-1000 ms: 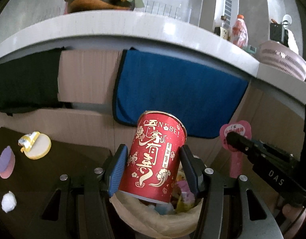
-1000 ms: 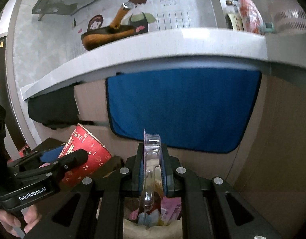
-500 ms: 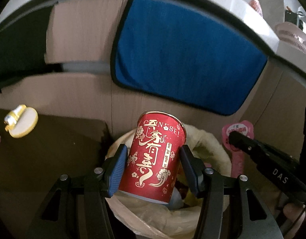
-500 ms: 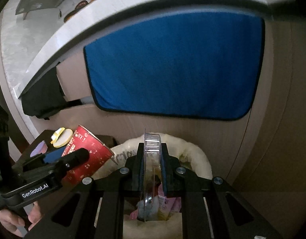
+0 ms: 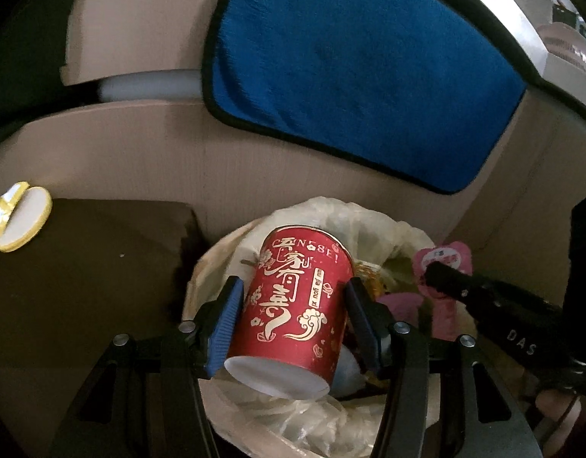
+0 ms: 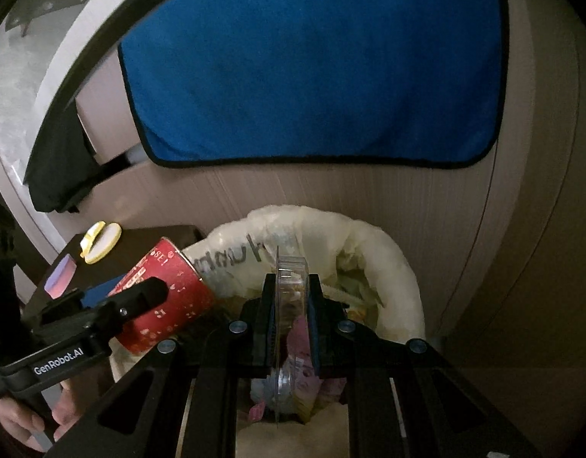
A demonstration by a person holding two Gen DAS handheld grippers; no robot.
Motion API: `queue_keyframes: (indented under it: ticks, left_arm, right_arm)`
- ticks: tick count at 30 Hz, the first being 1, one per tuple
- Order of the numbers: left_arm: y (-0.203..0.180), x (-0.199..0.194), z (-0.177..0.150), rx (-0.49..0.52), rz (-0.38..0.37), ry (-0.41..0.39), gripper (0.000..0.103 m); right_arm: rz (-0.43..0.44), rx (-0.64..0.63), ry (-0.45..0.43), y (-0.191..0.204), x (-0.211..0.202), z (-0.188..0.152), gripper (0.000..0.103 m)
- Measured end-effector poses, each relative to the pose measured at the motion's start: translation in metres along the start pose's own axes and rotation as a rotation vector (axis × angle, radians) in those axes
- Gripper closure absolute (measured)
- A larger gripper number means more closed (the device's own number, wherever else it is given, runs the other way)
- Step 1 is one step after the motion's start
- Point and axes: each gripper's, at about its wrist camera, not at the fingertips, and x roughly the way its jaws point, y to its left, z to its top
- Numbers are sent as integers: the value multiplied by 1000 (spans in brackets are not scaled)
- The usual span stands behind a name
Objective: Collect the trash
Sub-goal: 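Open both grippers over the bin to drop the cup and comb, then grasp the purple sponge with the left gripper while the right gripper grasps the yellow snack packet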
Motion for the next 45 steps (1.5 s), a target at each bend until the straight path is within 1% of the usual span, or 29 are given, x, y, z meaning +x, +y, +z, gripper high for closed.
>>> queue_keyframes:
  ticks: [2, 3, 4, 6, 7, 10, 13, 20, 21, 23, 24, 25, 27, 29, 31, 35, 38, 41, 45]
  left_arm:
    - [5, 2, 4, -9, -37, 7, 45]
    - [6, 2, 5, -12, -46, 9, 45]
    - [6, 1, 6, -15, -48, 6, 45]
    - [6, -1, 7, -17, -46, -2, 42]
    - [6, -2, 8, -18, -50, -3, 41]
    - [5, -4, 8, -21, -54, 10, 41]
    - [4, -11, 9, -26, -53, 7, 41]
    - [15, -28, 7, -32, -14, -11, 41]
    - [17, -30, 7, -37, -9, -9, 41]
    - [26, -37, 5, -45, 5, -7, 41]
    - [32, -42, 4, -50, 12, -9, 41]
    - [38, -48, 3, -56, 21, -15, 41]
    - [51, -58, 1, -68, 39, -29, 41]
    - [69, -71, 0, -86, 54, -47, 41]
    - [87, -83, -1, -102, 67, -62, 41]
    - [121, -99, -6, -121, 98, -78, 41]
    - [148, -108, -8, -111, 128, -75, 41]
    - [179, -114, -11, -97, 156, -51, 41]
    - [236, -128, -12, -130, 245, -64, 41]
  right_arm:
    - [2, 3, 6, 0, 1, 0, 87]
    - [-2, 2, 4, -1, 0, -1, 83]
    - [-12, -1, -1, 0, -1, -1, 76]
    - [-24, -1, -10, -1, -3, -1, 73]
    - [-28, 3, -13, -2, -4, -1, 73]
    - [-32, 23, -12, -5, -5, 0, 73]
    - [-49, 29, -7, -6, -6, 0, 73]
    - [-101, 3, -24, -2, -17, 1, 73]
    - [-100, -5, -31, 1, -19, 1, 73]
    - [-72, -9, -45, 5, -22, 2, 72]
    - [-49, -12, -57, 8, -23, 2, 68]
    - [-48, -21, -64, 11, -24, 2, 62]
    - [-94, -45, -58, 19, -20, 5, 60]
    - [-115, -50, -58, 25, -17, 7, 60]
    - [-165, -61, -72, 33, -15, 9, 60]
    - [-232, -77, -82, 46, -7, 12, 60]
    - [-240, -81, -91, 57, -4, 14, 60]
    - [-258, -92, -81, 70, 1, 15, 60]
    - [-240, -105, -64, 90, 9, 13, 60]
